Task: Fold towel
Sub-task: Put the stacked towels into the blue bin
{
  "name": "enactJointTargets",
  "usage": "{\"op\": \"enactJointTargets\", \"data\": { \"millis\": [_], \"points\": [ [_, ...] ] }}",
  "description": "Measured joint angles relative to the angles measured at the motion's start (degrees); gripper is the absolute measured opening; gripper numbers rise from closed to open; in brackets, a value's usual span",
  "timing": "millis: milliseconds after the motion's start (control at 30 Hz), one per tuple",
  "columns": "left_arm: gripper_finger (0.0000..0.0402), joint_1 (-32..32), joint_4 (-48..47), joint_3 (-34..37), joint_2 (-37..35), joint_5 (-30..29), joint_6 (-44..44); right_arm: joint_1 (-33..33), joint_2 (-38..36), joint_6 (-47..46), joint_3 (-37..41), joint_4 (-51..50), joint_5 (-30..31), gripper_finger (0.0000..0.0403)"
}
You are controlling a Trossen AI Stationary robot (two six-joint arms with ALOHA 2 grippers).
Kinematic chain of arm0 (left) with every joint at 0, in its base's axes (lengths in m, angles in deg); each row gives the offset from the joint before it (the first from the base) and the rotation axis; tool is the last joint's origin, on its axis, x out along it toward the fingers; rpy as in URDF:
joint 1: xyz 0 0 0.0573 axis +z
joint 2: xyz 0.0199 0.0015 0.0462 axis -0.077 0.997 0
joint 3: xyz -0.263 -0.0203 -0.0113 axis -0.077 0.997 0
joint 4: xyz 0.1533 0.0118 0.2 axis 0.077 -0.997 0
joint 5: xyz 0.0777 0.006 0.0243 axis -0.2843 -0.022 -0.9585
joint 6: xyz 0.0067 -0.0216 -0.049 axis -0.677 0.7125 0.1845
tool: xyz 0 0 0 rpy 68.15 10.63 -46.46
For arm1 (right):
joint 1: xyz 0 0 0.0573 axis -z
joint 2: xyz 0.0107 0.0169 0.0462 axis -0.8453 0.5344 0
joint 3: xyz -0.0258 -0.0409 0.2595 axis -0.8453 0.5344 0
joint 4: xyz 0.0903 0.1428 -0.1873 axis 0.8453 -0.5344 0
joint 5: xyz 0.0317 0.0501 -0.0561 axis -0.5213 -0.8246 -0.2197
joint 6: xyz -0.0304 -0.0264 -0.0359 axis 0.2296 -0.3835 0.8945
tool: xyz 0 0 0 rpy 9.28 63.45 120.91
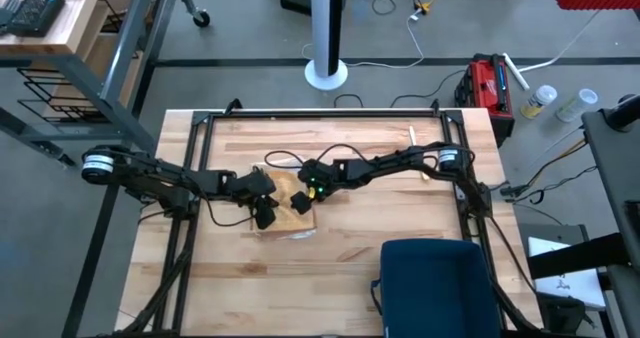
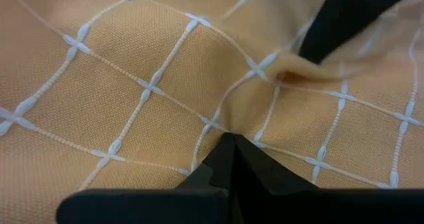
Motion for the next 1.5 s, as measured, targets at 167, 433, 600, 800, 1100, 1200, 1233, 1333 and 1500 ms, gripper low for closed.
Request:
{"op": "enactJointTargets", "data": {
  "millis": [167, 433, 600, 800, 1100, 1200, 1233, 1333, 1500],
  "points": [
    [0.0000, -0.04, 1.12, 0.31, 0.02, -0.01, -0.06, 0.01, 0.29, -0.91, 0.17, 3.17, -0.54, 0.0341],
    [0.0000, -0.11, 1.63, 0.33, 0.07, -0.23, -0.06, -0.21, 0.51, 3.32, 0.28, 4.73, 2.91, 0.0230],
    [0.0000, -0.13, 2.05, 0.33, 0.06, -0.27, -0.19, -0.18, 1.16, 6.96, 0.22, 5.98, 3.15, 0.0103],
    [0.0000, -0.11, 2.36, 0.27, -1.84, -0.56, -0.12, -0.10, 0.91, 10.34, 0.22, 6.57, 1.13, 0.0065],
    [0.0000, -0.13, 1.13, 0.03, -12.73, 0.43, 0.08, 0.14, -4.50, 12.49, 0.22, 3.25, -6.10, 0.0065],
    [0.0000, -0.27, -0.90, 0.03, -17.74, 0.45, 0.34, 0.13, -6.37, 13.79, 0.22, 0.18, -6.28, 0.0065],
    [0.0000, -0.38, -1.82, 0.03, -19.47, 0.43, 0.51, 0.12, -7.13, 14.43, 0.22, -1.39, -6.28, 0.0065],
    [0.0003, -0.96, -3.39, 0.03, -24.25, 0.61, 1.39, 0.33, -9.40, 15.70, 0.21, -4.50, -7.81, 0.0065],
    [0.0005, -2.03, -5.11, 0.05, -30.29, 0.52, 3.26, 1.07, -14.00, 16.71, 0.20, -8.44, -11.85, 0.0065]
  ]
}}
